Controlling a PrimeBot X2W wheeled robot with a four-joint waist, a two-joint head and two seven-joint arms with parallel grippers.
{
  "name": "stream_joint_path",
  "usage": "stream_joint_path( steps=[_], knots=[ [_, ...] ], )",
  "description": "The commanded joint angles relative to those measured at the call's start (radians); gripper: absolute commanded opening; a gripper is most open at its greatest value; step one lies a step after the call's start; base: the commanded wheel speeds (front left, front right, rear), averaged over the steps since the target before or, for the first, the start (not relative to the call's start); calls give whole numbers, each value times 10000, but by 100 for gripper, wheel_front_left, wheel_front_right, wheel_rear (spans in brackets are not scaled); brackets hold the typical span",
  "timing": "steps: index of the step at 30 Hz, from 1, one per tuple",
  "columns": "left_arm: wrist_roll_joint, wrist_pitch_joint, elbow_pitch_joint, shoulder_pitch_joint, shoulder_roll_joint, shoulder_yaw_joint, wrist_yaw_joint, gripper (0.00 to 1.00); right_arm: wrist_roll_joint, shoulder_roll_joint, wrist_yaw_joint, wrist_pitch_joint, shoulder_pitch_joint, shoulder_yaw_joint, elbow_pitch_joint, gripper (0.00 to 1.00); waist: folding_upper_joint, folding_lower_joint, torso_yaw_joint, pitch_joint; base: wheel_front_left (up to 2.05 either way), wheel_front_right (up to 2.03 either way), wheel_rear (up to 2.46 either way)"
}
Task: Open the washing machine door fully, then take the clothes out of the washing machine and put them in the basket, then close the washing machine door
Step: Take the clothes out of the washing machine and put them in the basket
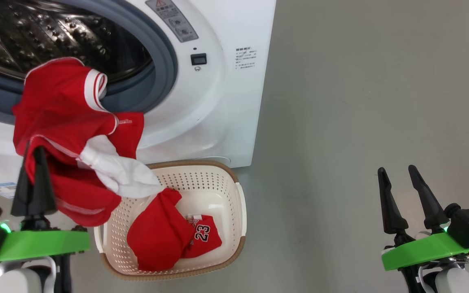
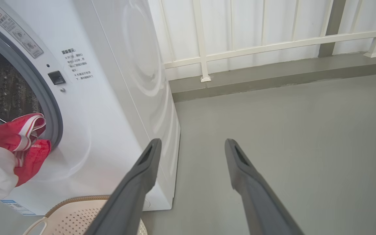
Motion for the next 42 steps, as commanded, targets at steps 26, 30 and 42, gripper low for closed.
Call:
stream_joint_path(
  steps=[26,30,42],
  knots=[
    [194,-48,4433,-2247,431,-935,-57,0,213,-75,65,-65,-1142,625,-541,100,0,0,-416,2461,0,0,0],
    [218,-48,5334,-2910,660,-947,-57,0,327,-75,65,-65,-1411,764,-578,100,0,0,-587,2944,0,0,0],
    [348,-48,6867,-4332,1093,-846,-57,18,485,-75,65,-65,-1829,883,-619,100,0,0,-830,3646,0,0,0]
  ],
)
